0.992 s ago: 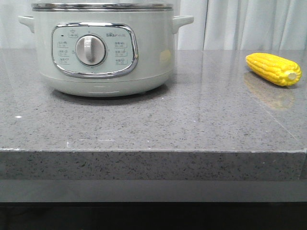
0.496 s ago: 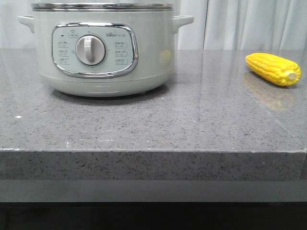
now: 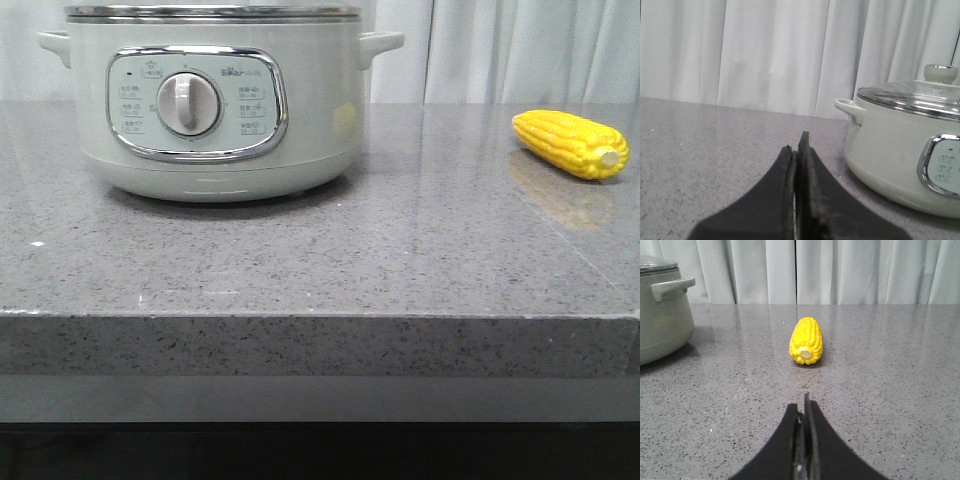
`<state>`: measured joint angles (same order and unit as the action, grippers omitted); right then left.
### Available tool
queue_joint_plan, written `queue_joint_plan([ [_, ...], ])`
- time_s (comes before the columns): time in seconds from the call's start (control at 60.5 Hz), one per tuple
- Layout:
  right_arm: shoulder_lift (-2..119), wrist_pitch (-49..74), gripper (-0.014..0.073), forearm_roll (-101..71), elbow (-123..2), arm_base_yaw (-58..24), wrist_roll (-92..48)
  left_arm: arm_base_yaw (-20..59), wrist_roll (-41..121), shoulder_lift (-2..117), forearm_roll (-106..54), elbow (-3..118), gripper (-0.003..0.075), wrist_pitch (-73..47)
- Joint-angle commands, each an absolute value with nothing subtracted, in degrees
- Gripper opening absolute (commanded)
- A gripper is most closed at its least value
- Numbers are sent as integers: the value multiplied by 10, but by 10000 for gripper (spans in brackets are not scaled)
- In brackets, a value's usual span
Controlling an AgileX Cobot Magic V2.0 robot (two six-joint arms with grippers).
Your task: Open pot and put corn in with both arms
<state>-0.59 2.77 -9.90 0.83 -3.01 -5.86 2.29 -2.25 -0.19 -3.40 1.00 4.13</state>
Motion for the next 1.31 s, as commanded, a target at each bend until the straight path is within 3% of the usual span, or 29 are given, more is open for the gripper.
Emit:
queue_joint_plan([
  [0.0,-19,0,-66,-101,-43,-31,-60,22,-25,-10,-39,66,-20,70],
  [0.281,52,97,-66,-101,-222,-31,-60,22,-25,64,-32,280,-20,-137],
  [0.496,176,126,-66,-101,-345,-31,-60,22,-25,168,-32,405,-20,-215],
  [1.075,379,176,-56,-101,-379,-31,-60,22,-25,291,-32,417,-18,-229],
  [1.157,390,176,17,-101,-379,-31,-60,22,-25,295,-21,417,29,-229],
  [1.29,398,176,286,-101,-379,-31,-60,22,-25,298,6,417,272,-227],
])
